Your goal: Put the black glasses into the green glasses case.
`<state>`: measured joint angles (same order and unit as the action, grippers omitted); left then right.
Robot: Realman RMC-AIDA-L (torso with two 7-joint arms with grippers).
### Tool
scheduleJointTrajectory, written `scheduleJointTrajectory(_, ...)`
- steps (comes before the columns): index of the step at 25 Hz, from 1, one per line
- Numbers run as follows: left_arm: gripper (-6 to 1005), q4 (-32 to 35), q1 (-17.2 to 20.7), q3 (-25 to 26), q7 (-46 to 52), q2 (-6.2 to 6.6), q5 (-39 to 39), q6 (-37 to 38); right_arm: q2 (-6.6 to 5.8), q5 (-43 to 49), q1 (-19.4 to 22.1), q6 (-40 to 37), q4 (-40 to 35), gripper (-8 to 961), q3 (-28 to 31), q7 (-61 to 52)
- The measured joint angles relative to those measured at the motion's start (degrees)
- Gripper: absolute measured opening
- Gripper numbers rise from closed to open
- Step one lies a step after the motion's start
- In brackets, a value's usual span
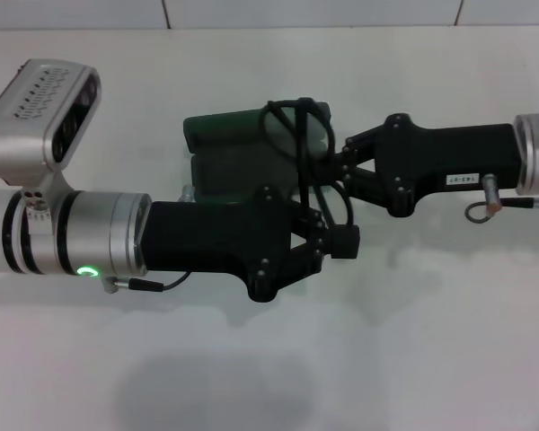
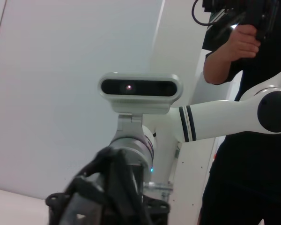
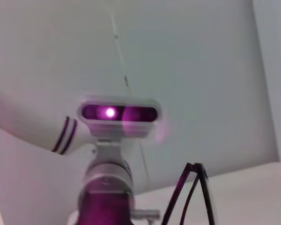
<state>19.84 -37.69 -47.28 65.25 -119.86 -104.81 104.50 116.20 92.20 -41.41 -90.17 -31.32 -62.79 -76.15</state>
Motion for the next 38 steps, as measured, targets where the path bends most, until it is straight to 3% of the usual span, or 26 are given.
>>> scheduleJointTrajectory(5,6,-0.1,0.0,0.0,0.0,-0.01,0.1,0.0,0.0,-3.6,-0.3,-0.1,-0.5,116,-4.3,0.0)
scheduleJointTrajectory(23,7,-0.2,0.2,0.0,-0.3,-0.01,0.2,0.0,-0.01,-4.8,-0.5,-0.2,-0.3,121,-4.9,0.1)
scheduleJointTrajectory(29,7,0.8,2.9,0.2,-0.3,0.38,0.0,-1.1,-0.23,-4.3,-0.3,7.2,-0.5,123,-5.0,3.4)
scheduleJointTrajectory(32,8,3.1,6.5,0.1,-0.1,0.8,-0.2,-4.2,-0.3,-3.2,-1.0,11.5,-1.4,123,-6.0,5.1)
scheduleJointTrajectory(38,8,4.4,10.8,0.2,0.0,1.82,-0.3,-4.8,-0.32,-0.4,-4.1,24.3,-6.4,125,-15.4,5.5)
